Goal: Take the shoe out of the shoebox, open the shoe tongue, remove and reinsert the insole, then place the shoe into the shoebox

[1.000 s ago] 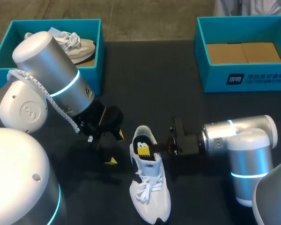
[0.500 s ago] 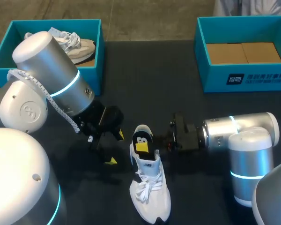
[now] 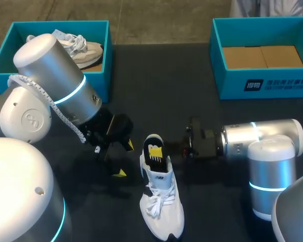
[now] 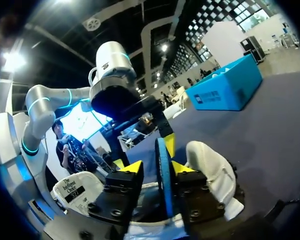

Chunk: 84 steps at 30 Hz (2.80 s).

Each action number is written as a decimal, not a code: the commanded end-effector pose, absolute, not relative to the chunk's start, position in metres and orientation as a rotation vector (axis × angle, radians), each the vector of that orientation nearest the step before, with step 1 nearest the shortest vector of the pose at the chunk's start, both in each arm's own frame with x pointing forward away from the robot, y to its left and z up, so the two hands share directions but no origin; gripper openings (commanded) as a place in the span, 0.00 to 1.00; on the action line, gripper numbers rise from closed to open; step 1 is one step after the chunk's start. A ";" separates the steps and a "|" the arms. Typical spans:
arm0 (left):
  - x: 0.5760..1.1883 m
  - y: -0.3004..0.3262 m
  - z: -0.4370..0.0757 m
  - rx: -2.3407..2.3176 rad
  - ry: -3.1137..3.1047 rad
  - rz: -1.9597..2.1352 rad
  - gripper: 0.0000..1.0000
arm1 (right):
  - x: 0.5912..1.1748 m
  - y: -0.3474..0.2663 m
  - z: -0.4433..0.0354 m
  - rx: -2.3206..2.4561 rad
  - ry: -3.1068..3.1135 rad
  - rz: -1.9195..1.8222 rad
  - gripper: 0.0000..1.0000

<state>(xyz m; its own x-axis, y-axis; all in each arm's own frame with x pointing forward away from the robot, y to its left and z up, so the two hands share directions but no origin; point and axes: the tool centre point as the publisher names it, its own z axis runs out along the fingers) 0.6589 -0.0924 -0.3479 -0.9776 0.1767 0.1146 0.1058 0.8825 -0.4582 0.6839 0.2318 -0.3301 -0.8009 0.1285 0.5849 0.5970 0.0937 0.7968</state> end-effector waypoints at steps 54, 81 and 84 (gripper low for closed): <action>0.658 -0.093 -0.348 -0.219 -2.901 0.690 1.00 | 0.681 0.229 -0.332 -0.802 -2.090 -1.724 0.72; 0.658 -0.093 -0.348 -0.219 -2.901 0.690 1.00 | 0.660 0.237 -0.364 -1.002 -2.106 -1.439 0.00; 0.658 -0.093 -0.348 -0.219 -2.901 0.690 1.00 | 0.658 0.237 -0.365 -0.988 -2.096 -1.466 0.00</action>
<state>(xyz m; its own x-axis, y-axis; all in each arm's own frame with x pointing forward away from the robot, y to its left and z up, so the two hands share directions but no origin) 0.6589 -0.0924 -0.3479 -0.9776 0.1768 0.1146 0.1059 0.8825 -0.4582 0.6628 0.2369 -0.3605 -0.6699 0.3233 0.6684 0.7399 0.2158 0.6372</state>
